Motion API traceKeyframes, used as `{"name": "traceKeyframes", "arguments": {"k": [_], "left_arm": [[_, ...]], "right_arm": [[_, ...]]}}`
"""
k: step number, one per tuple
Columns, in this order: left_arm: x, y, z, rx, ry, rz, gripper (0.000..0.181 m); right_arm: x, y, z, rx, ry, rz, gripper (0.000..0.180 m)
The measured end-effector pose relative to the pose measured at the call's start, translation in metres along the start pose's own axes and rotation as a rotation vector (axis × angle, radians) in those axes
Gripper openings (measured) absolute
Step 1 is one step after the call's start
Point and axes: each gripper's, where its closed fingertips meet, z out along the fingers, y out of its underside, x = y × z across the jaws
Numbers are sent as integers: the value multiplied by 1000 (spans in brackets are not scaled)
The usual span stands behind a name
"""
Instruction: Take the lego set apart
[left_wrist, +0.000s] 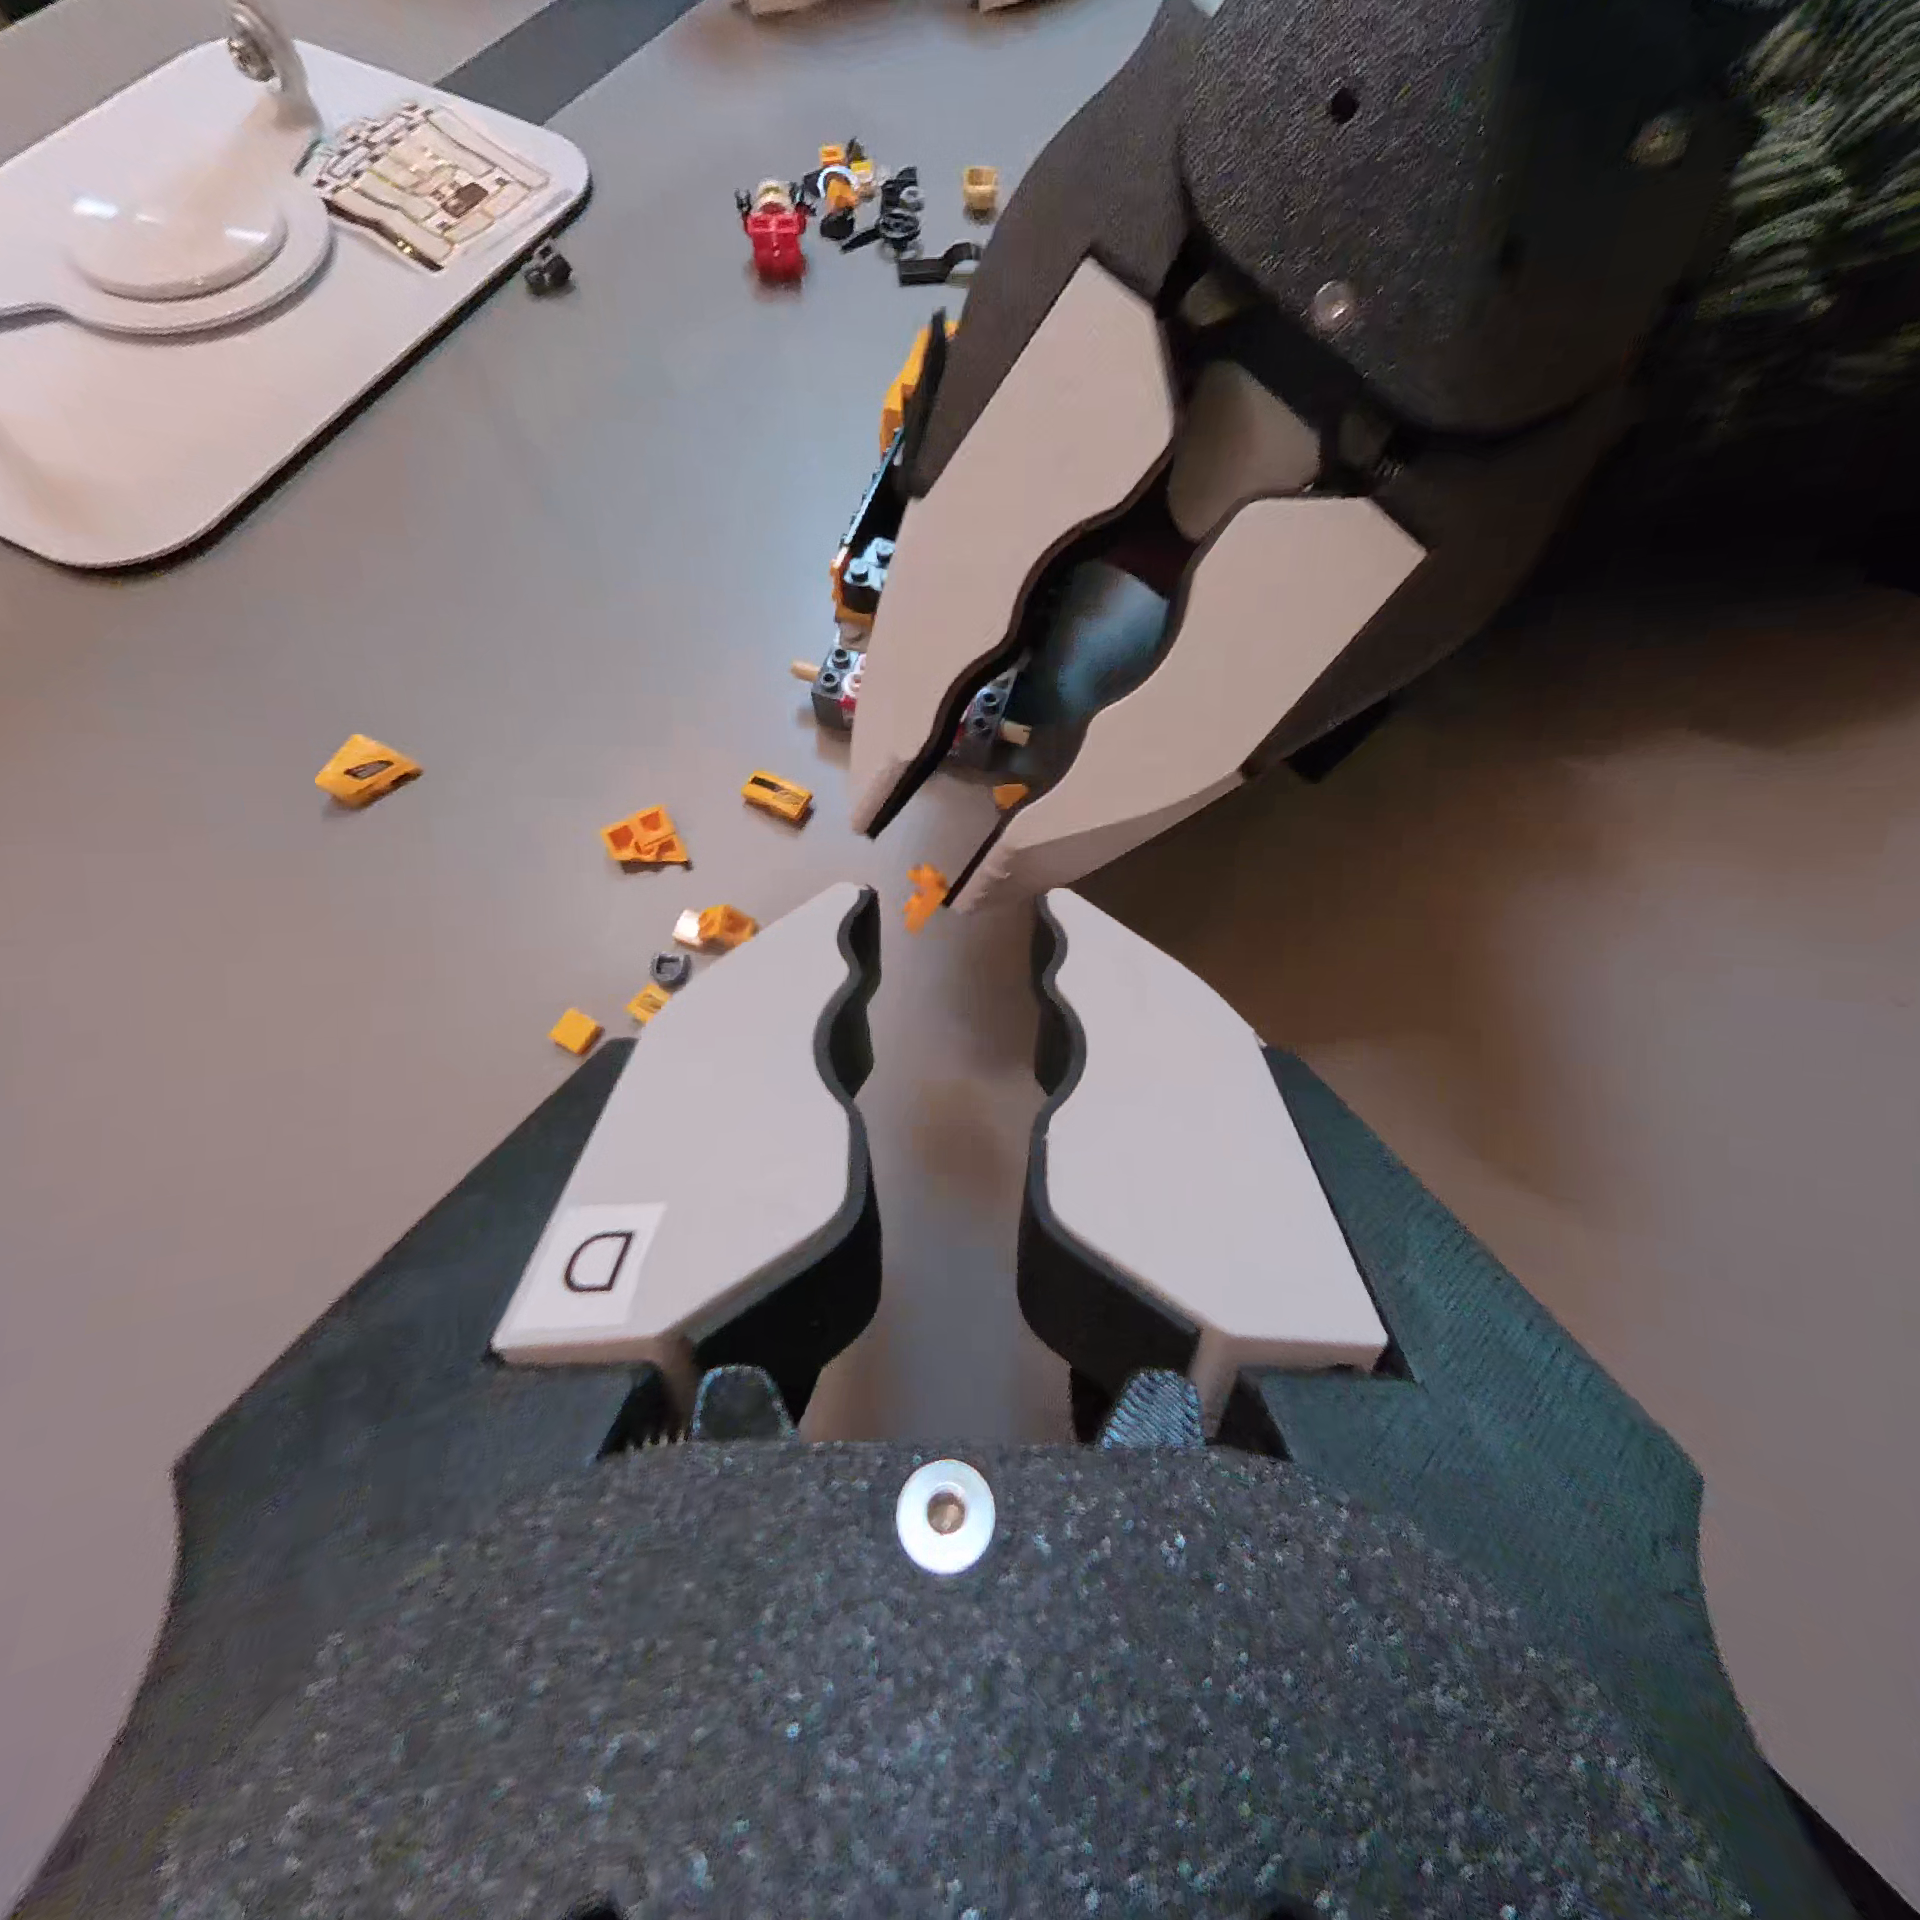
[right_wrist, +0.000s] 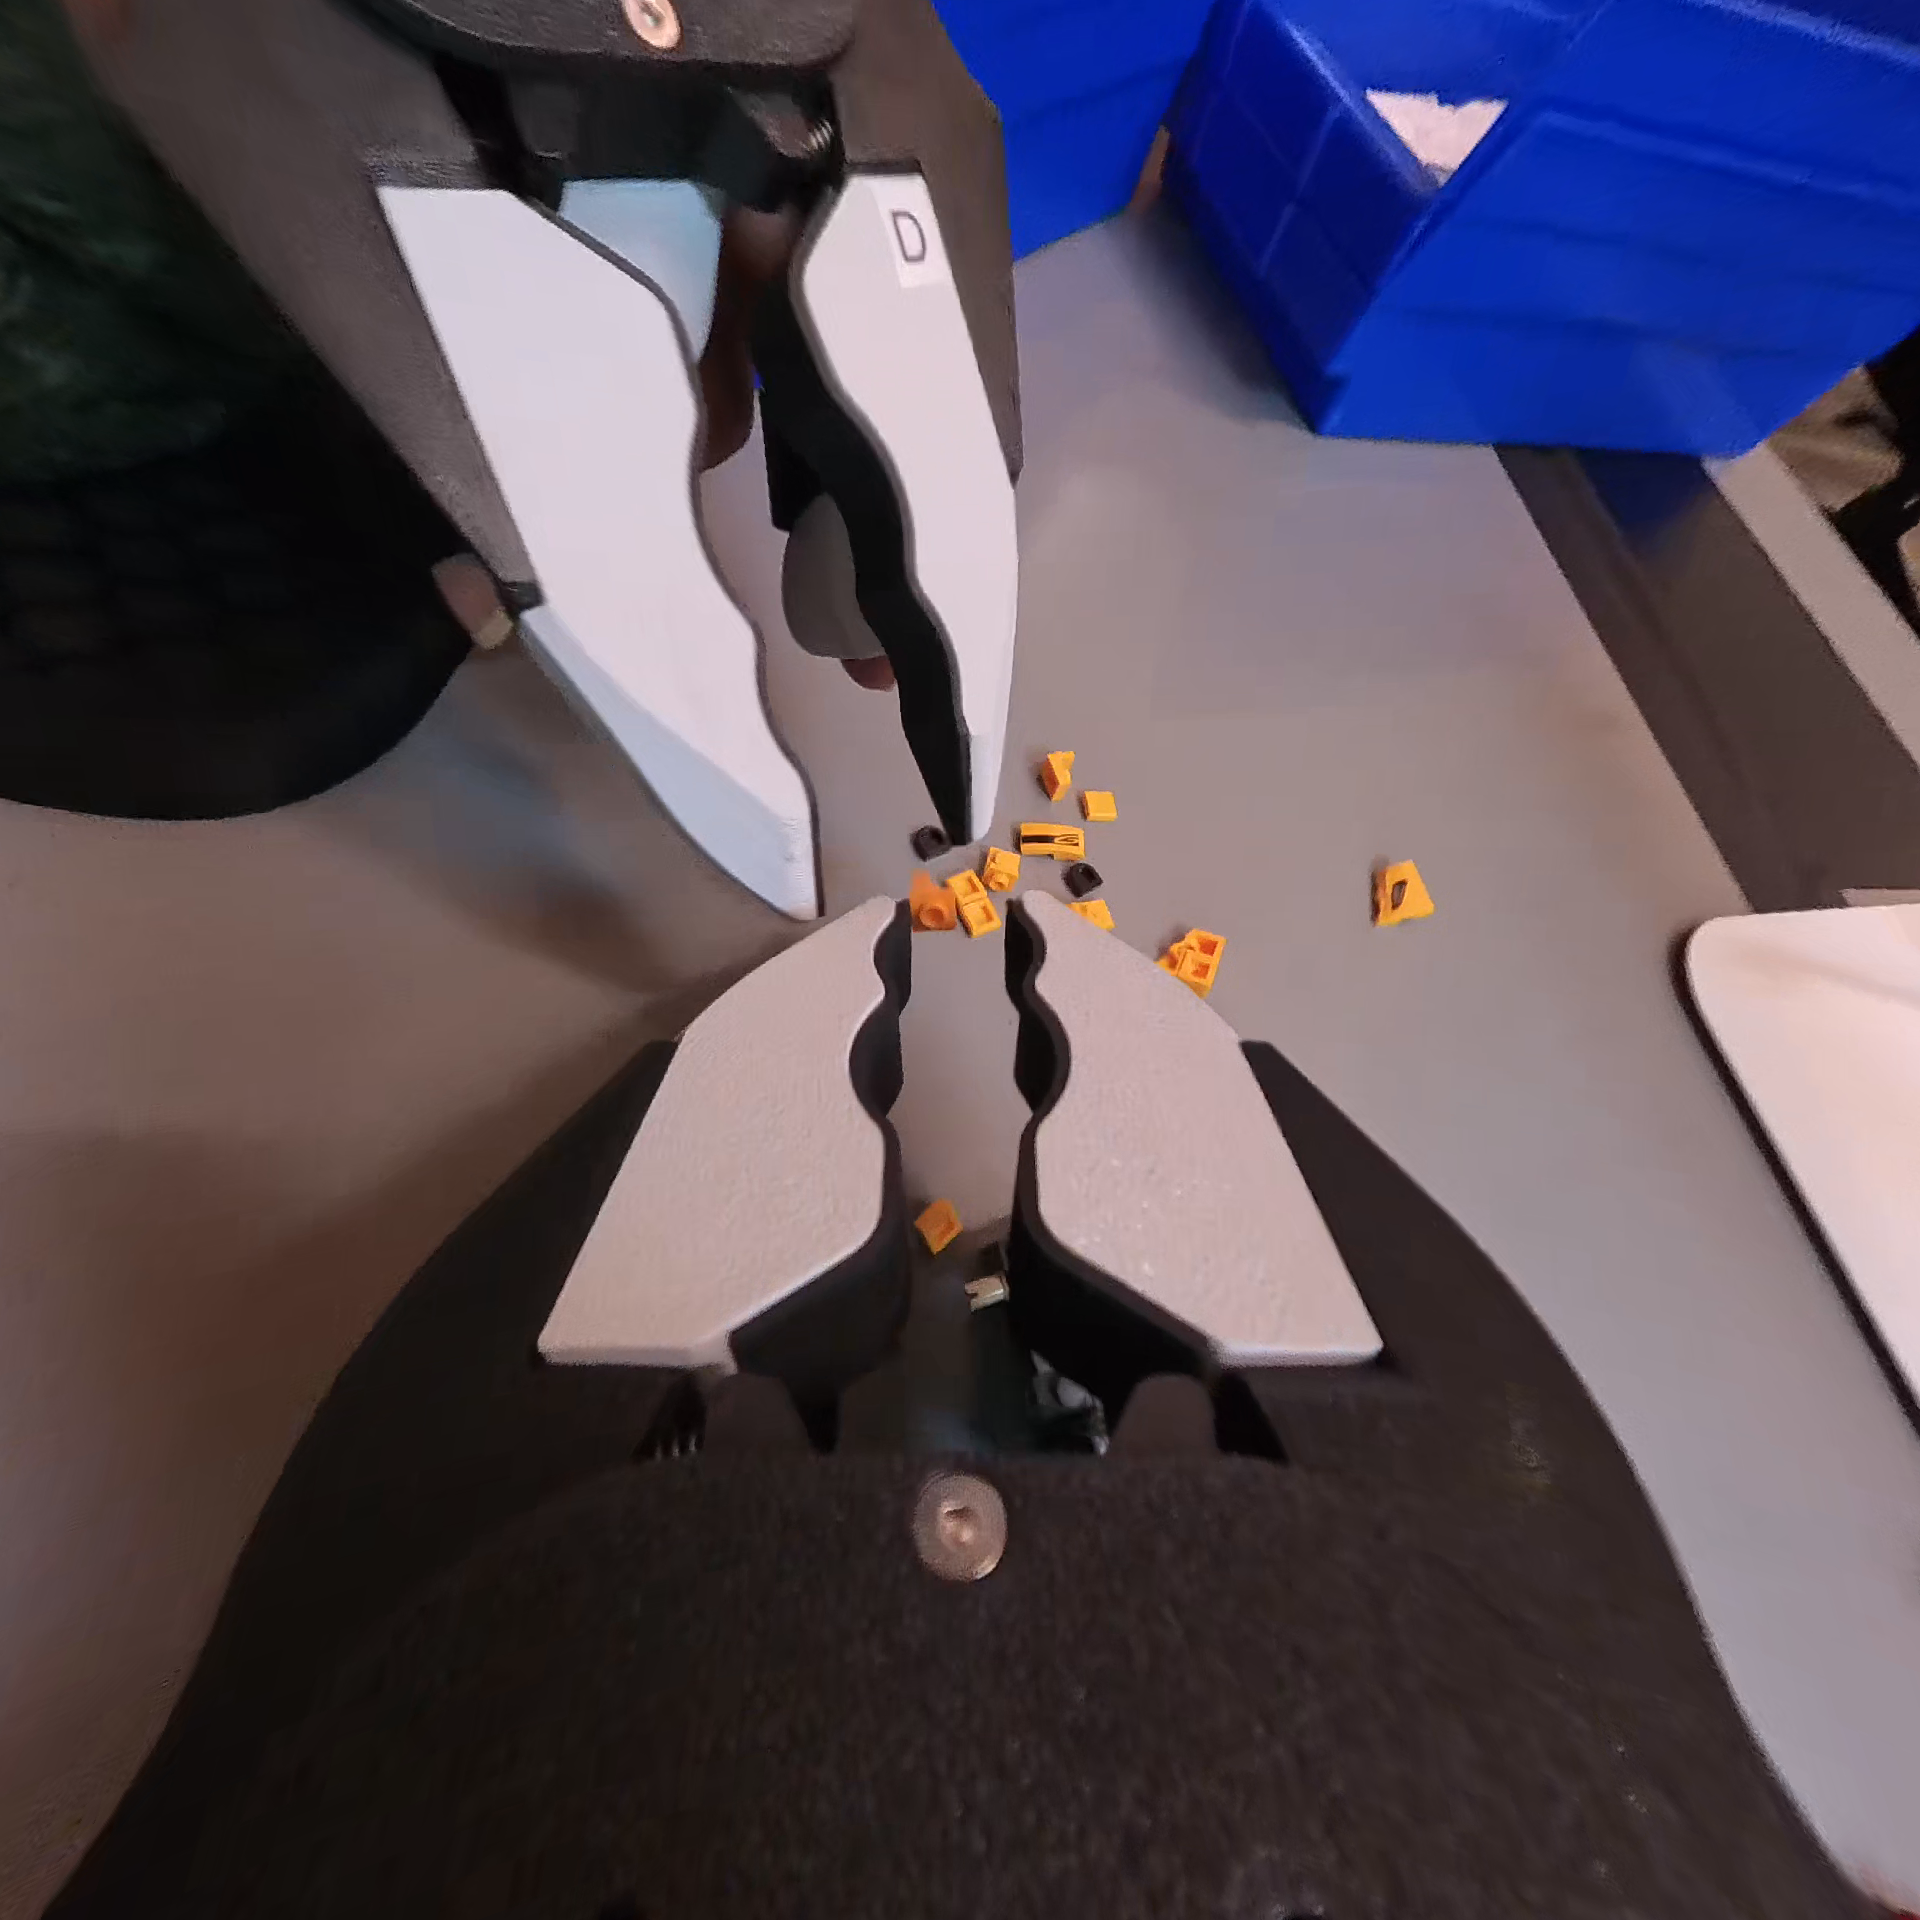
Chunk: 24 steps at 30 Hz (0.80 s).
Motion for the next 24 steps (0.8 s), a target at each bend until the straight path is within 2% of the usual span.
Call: {"name": "traceKeyframes", "arguments": {"k": [3, 8, 10, 13, 16, 20, 24], "left_arm": [[-2, 3, 1, -12, -5, 6, 23], [13, -16, -5, 113, 67, 73, 18], [9, -12, -3, 88, 39, 74, 19], [7, -17, -5, 128, 31, 64, 15], [9, -27, -9, 194, 46, 35, 0], [16, -44, -18, 291, 87, -16, 1], [22, -50, -24, 298, 127, -65, 1]], "right_arm": [[5, -7, -8, 55, 17, 16, 18], [6, -11, -16, 90, -3, 20, 24], [8, -12, -19, 92, 2, 27, 24], [6, -14, -32, 100, -39, 34, 21], [-2, -24, -47, 155, -82, 14, 18], [-10, -42, -56, 204, -96, -9, 18], [-10, -39, -56, 197, -98, 4, 18]]}}
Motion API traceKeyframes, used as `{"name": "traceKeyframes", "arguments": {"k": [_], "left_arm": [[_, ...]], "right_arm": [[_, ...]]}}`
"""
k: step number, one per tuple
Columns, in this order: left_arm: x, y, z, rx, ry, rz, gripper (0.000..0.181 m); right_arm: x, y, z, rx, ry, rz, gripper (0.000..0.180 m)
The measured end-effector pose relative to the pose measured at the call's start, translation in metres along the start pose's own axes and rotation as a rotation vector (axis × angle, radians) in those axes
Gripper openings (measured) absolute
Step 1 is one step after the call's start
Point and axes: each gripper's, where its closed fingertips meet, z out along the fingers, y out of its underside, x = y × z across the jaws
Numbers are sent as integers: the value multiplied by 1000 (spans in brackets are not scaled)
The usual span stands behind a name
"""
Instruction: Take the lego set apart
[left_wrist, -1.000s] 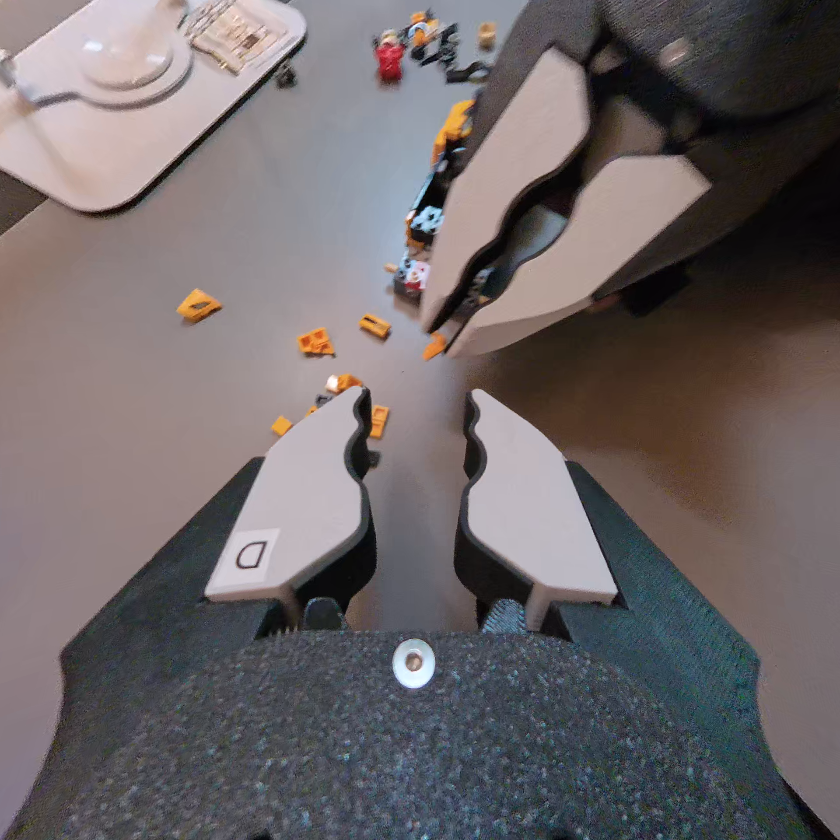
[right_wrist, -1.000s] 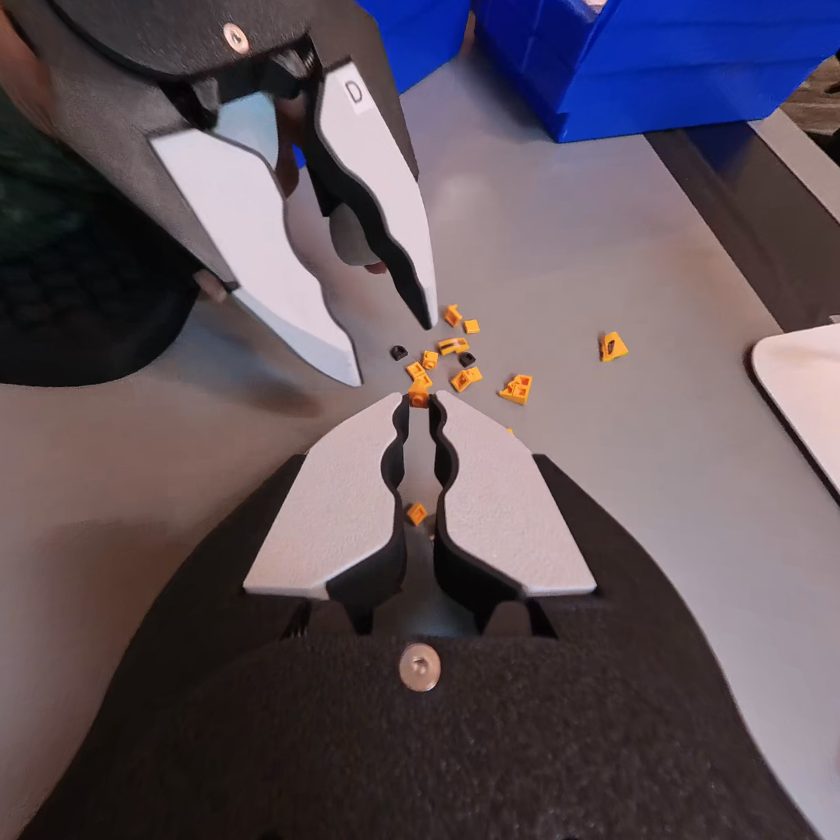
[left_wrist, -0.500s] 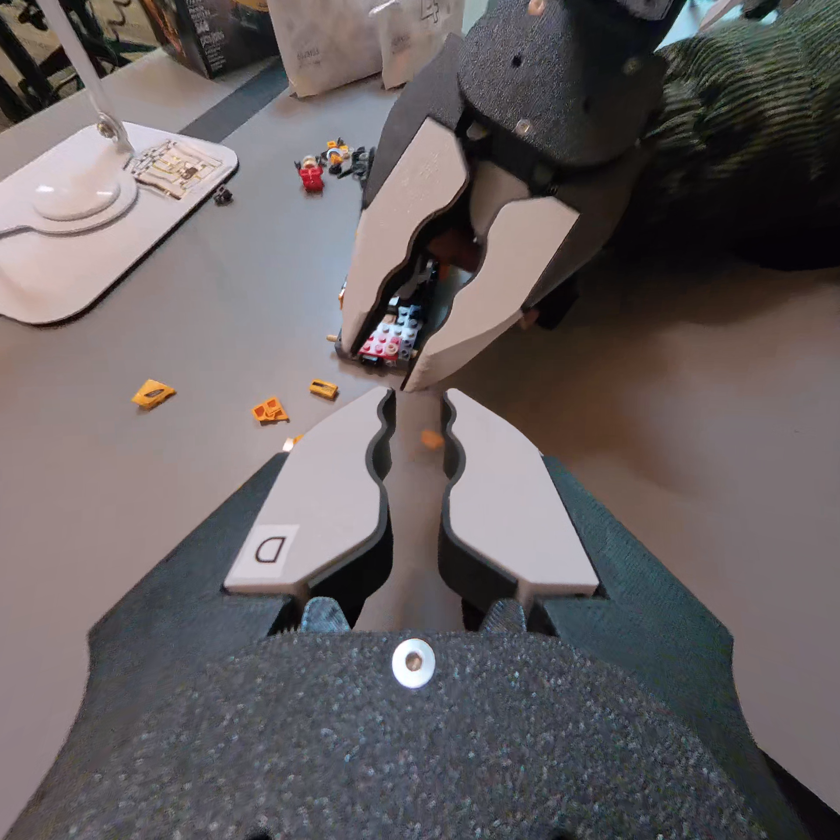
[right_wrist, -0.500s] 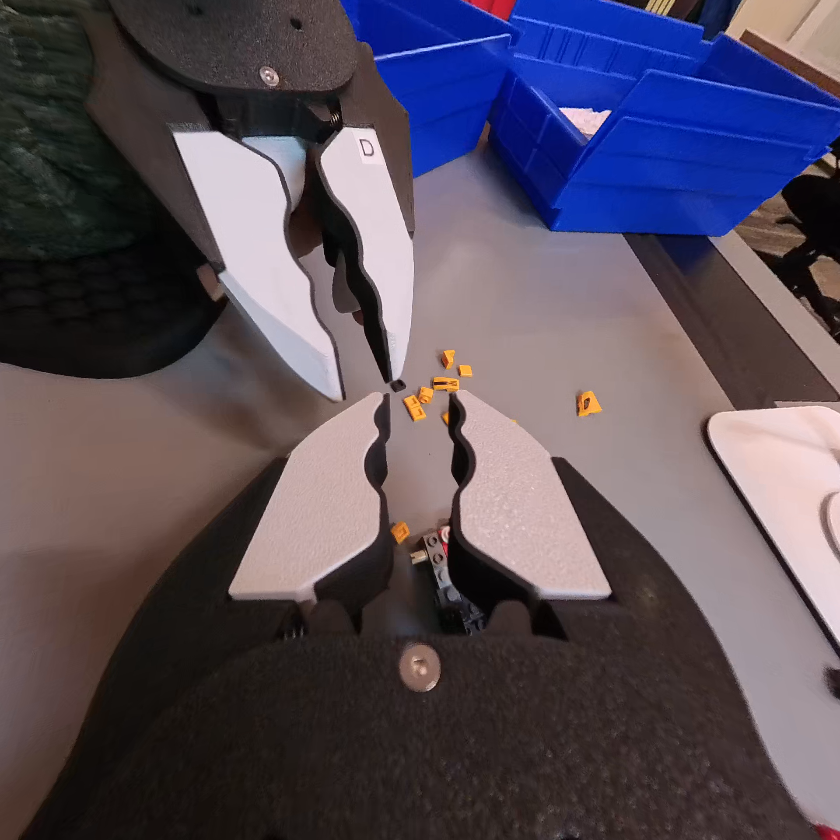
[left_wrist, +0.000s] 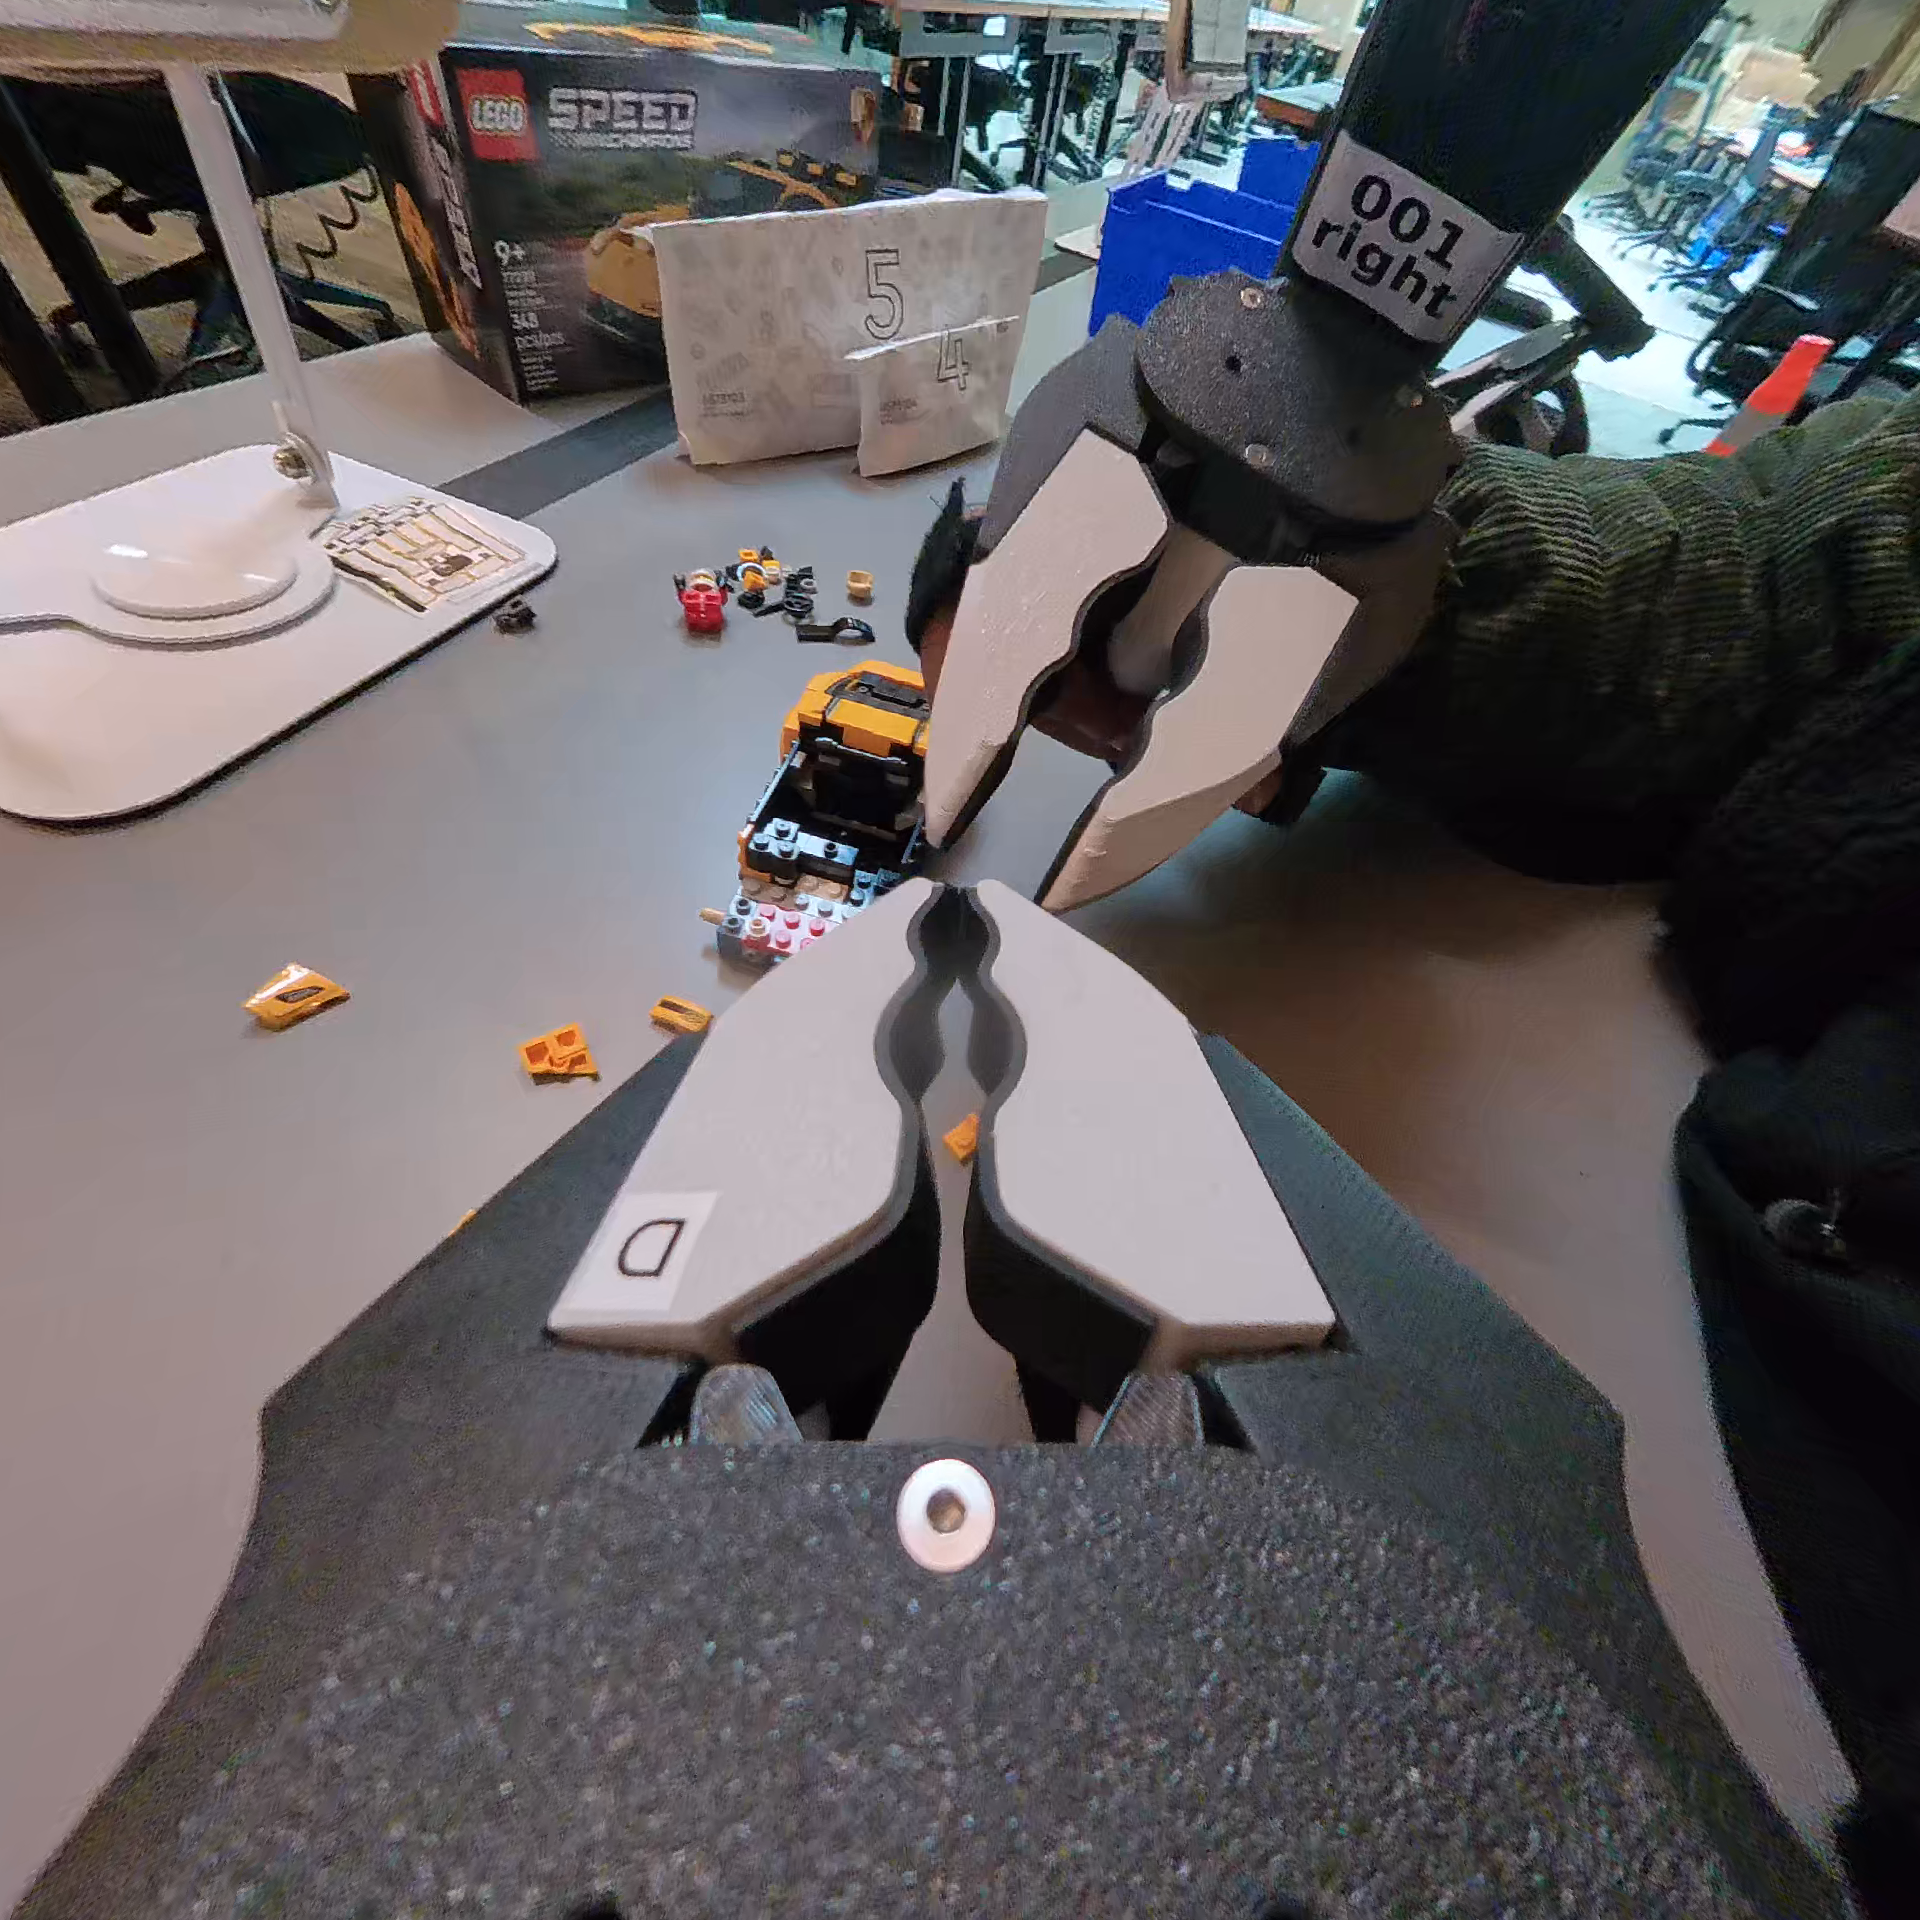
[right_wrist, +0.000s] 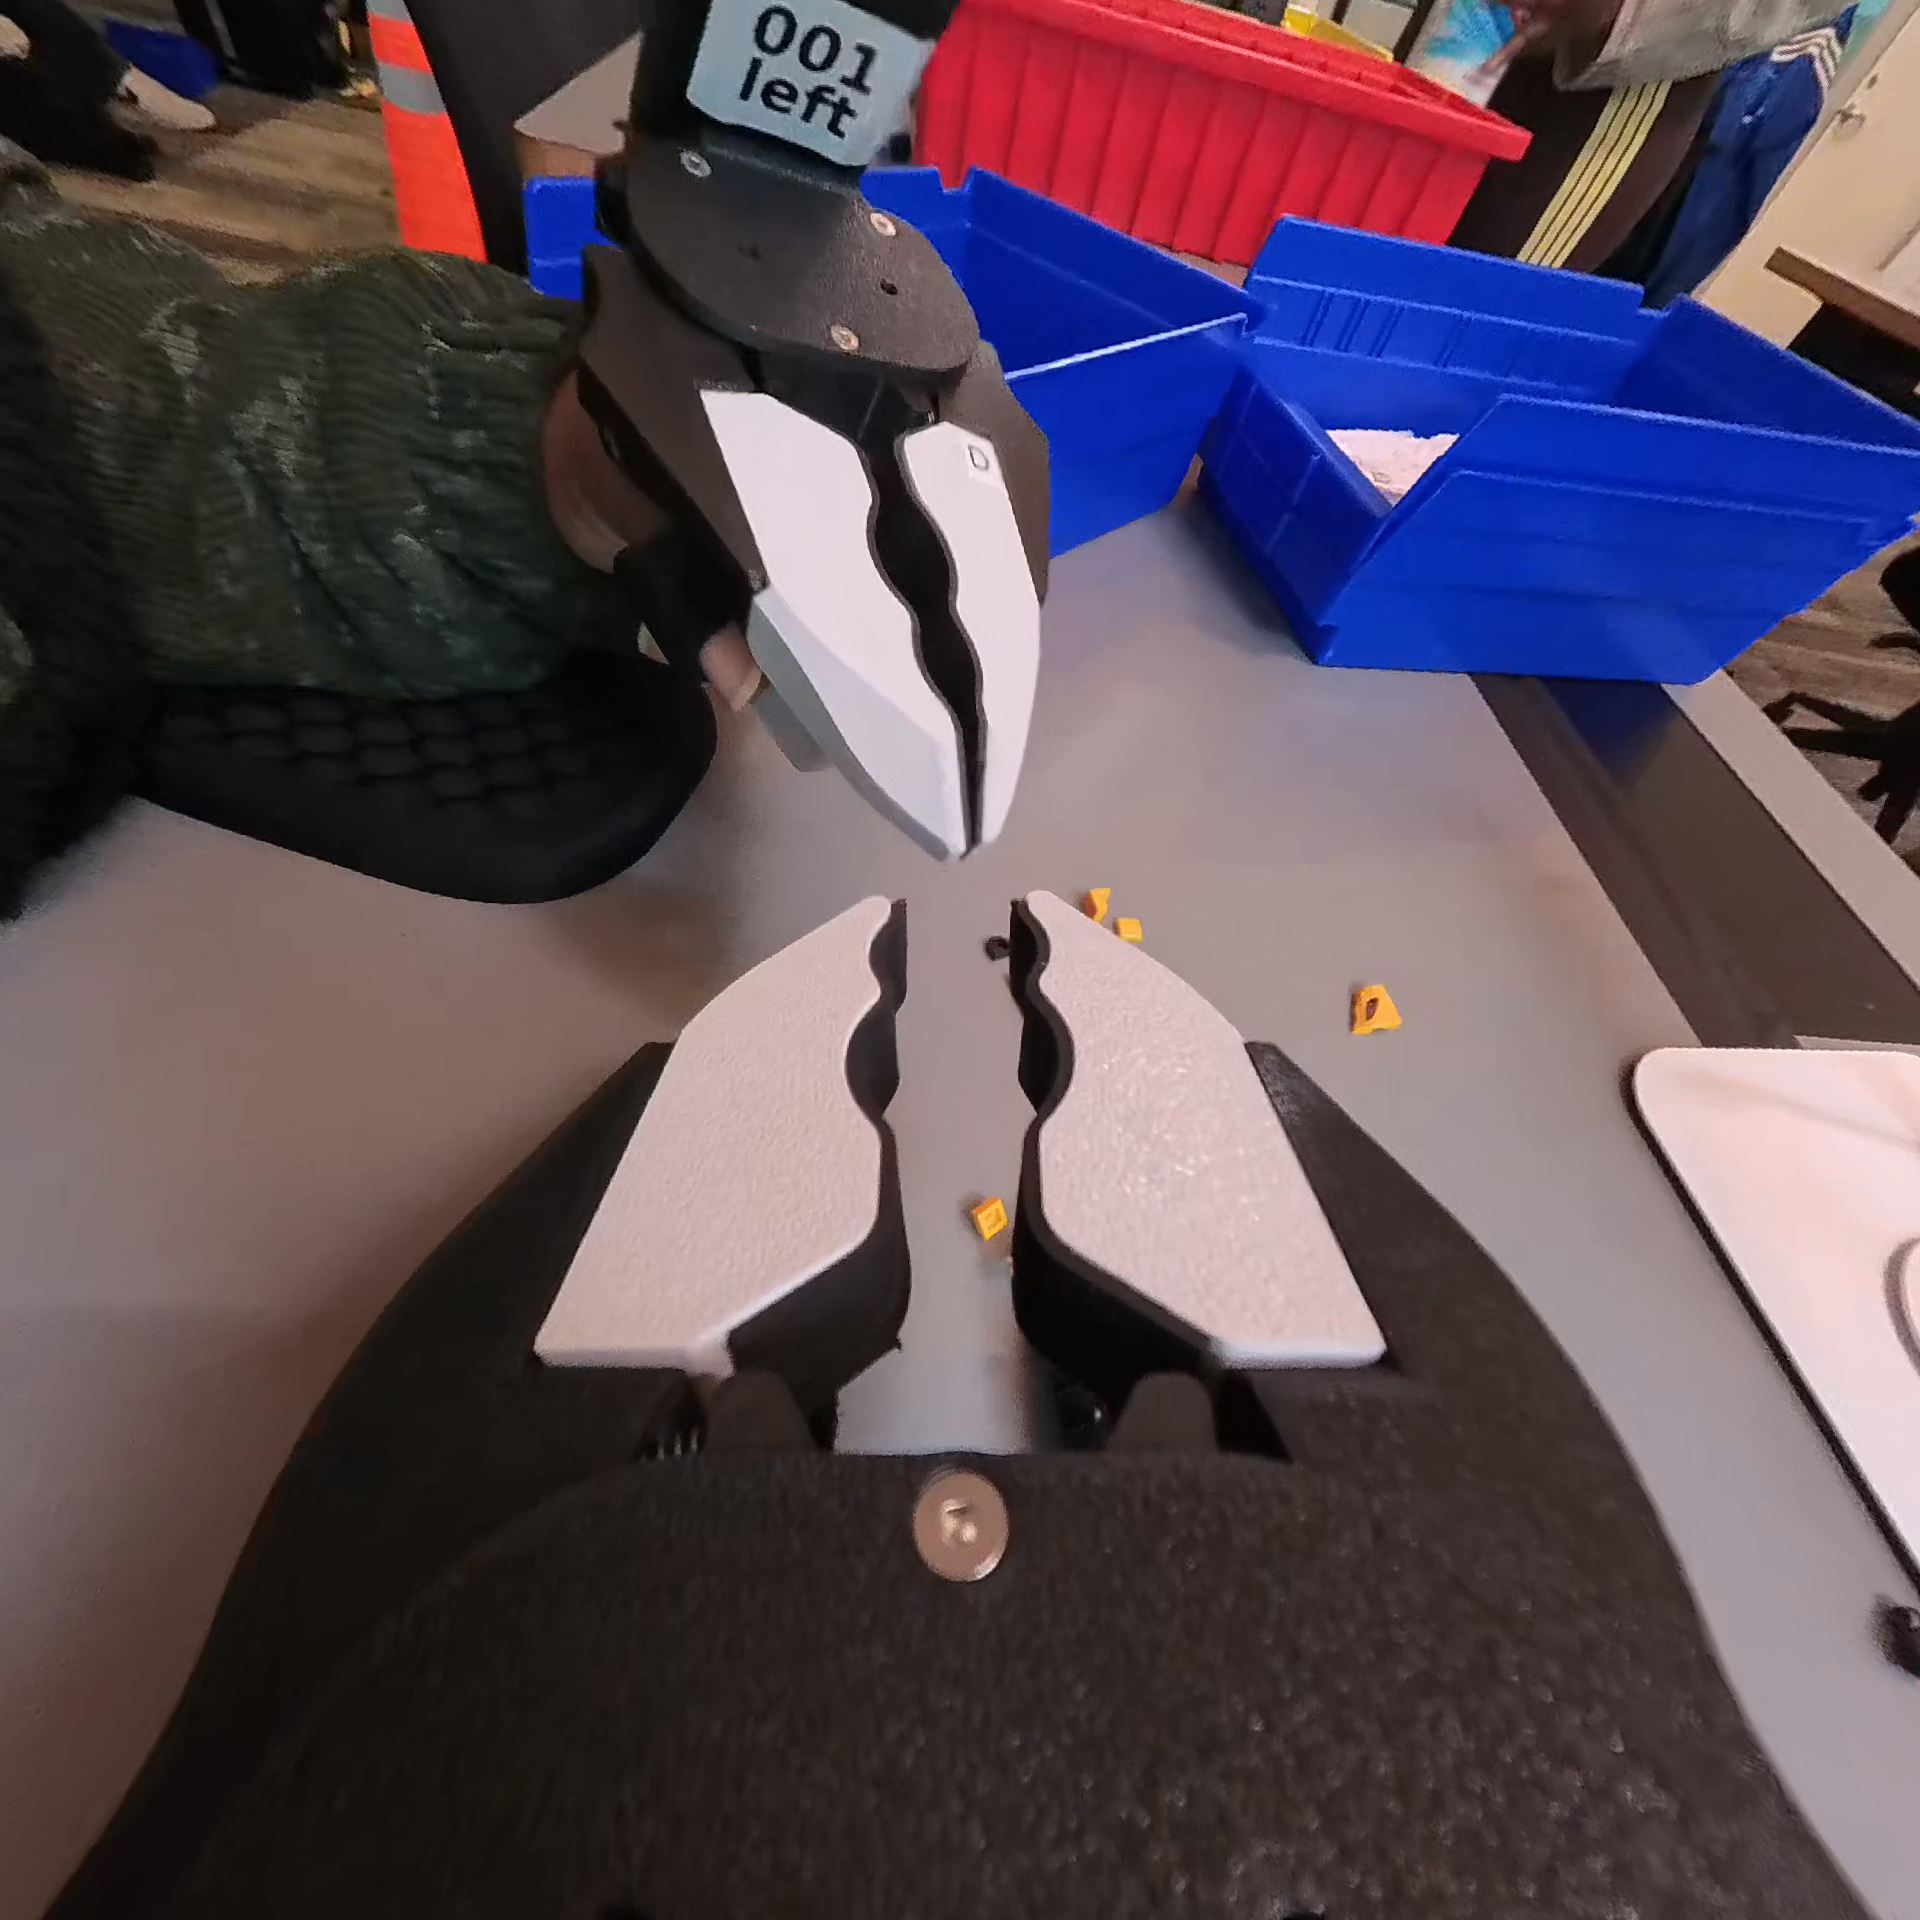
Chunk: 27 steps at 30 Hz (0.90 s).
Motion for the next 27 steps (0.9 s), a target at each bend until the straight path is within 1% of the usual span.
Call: {"name": "traceKeyframes", "arguments": {"k": [3, 5, 8, 12, 15, 19, 24, 27], "left_arm": [[-7, 4, 2, 3, -17, -37, 1], [-13, 3, 2, 34, -22, -108, 0], [-16, -2, -2, 94, 25, -227, 0], [-1, -31, -23, 289, 285, -423, 1], [5, -54, -42, 458, 414, -463, 1], [7, -73, -65, 624, 557, -524, 0], [25, -77, -66, 599, 615, -455, 0], [32, -80, -61, 586, 621, -439, 1]], "right_arm": [[4, 4, 0, -8, 6, 36, 18], [7, 5, -1, -12, 17, 50, 18], [11, 6, -4, -18, 29, 75, 17], [23, -1, -18, -2, 66, 103, 16], [34, -6, -40, 17, 117, 138, 16], [41, 0, -75, 44, 174, 240, 16], [39, 32, -117, 39, 278, 338, 15], [42, 44, -136, 81, 336, 398, 15]]}}
